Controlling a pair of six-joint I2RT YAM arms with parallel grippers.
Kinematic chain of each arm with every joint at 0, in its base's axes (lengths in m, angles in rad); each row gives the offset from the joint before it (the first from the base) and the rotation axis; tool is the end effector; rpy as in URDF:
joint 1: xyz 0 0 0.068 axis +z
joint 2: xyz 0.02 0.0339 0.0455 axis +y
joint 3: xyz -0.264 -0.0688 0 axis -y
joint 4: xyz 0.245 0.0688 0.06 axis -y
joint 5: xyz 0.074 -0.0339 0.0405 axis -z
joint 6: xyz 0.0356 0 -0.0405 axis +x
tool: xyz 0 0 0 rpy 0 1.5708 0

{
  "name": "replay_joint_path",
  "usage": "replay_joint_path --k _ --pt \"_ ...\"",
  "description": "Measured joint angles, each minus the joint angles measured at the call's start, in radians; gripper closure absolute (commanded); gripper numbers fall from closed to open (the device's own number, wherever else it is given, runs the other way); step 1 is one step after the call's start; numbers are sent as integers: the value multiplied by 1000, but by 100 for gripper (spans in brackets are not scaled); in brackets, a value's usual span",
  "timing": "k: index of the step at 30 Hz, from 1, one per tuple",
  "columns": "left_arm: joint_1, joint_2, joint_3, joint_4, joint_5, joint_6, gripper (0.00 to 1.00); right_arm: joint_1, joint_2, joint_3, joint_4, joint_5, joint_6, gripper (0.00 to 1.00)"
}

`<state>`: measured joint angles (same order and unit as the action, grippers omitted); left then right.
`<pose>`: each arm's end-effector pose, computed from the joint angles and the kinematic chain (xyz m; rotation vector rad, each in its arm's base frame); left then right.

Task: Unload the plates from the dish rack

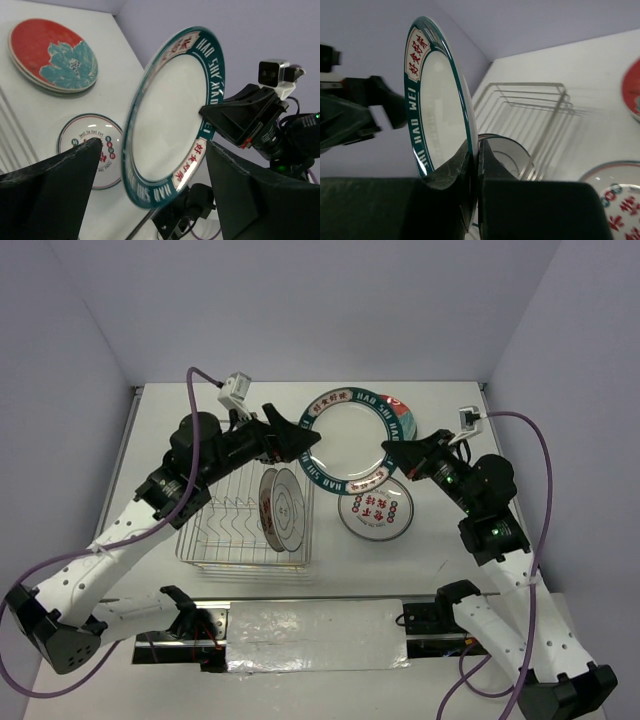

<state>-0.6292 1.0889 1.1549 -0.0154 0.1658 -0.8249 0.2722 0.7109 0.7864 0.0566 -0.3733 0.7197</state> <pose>0.1963 -0.1502 0.4290 -0.0178 1.6655 -1.2632 0.1563 0.0571 0.3782 0.0176 1.5404 1.0683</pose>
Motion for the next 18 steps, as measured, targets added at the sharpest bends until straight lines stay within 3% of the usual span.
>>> replay_joint_path --k 7,15,18 --pt "-18 -48 162 -368 -249 104 0 -103 59 60 -338 126 -100 100" --pt "-18 -201 233 -686 -474 231 0 -253 227 -96 -404 67 -200 100" --pt "-18 -222 226 -756 -504 261 1 -280 290 -121 -409 41 -228 93"
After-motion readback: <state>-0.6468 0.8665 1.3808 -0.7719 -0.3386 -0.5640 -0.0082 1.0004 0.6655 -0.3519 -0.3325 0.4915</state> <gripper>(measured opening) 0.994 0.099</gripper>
